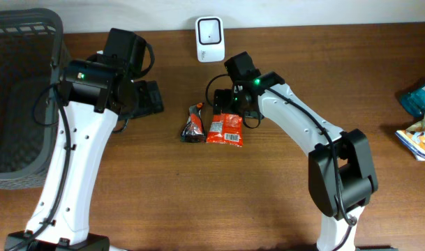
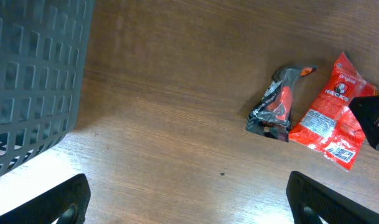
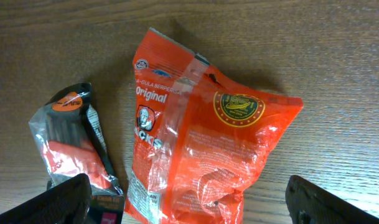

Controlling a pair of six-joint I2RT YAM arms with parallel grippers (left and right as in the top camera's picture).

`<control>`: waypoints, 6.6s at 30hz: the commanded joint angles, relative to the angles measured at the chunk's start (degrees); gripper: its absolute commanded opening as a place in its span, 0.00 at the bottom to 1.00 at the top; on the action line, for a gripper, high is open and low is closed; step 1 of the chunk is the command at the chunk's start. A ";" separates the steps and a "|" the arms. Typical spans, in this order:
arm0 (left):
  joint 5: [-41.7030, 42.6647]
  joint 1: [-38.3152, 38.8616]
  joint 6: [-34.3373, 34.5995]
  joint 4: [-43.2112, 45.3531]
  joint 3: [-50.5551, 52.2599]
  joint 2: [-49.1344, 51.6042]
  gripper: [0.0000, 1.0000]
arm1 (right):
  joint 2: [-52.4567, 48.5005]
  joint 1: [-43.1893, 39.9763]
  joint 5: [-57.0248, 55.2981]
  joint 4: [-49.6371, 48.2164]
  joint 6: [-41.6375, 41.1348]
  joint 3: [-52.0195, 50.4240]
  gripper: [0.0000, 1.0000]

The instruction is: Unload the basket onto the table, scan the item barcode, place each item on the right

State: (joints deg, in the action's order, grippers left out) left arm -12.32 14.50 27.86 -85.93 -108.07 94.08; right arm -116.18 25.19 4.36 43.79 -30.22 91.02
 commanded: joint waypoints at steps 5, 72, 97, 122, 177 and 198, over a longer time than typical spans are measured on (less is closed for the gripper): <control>-0.59 0.00 -0.94 0.11 -0.17 -0.24 0.99 | -2.32 0.20 -5.22 2.93 -2.23 -0.13 0.99; -0.59 0.00 -0.94 0.11 -0.17 -0.24 0.99 | -1.29 7.13 -20.90 17.09 -0.26 -2.49 0.59; -0.59 0.00 -0.94 0.11 -0.17 -0.24 0.99 | -1.60 -11.30 -16.85 19.65 4.74 -8.96 0.38; -0.59 0.00 -0.94 0.11 -0.17 -0.24 0.99 | -1.20 -6.86 20.57 13.75 11.13 -11.08 0.75; -0.59 0.00 -0.94 0.11 -0.17 -0.24 0.99 | 6.08 -8.66 -2.03 5.33 32.46 -21.81 0.41; -0.59 0.00 -0.94 0.11 -0.17 -0.24 0.99 | 6.08 -8.63 -0.59 11.89 20.85 -15.28 0.40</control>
State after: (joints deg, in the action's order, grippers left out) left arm -12.29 14.50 27.86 -85.93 -108.07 94.08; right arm -109.58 16.14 4.10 56.05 -11.97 74.91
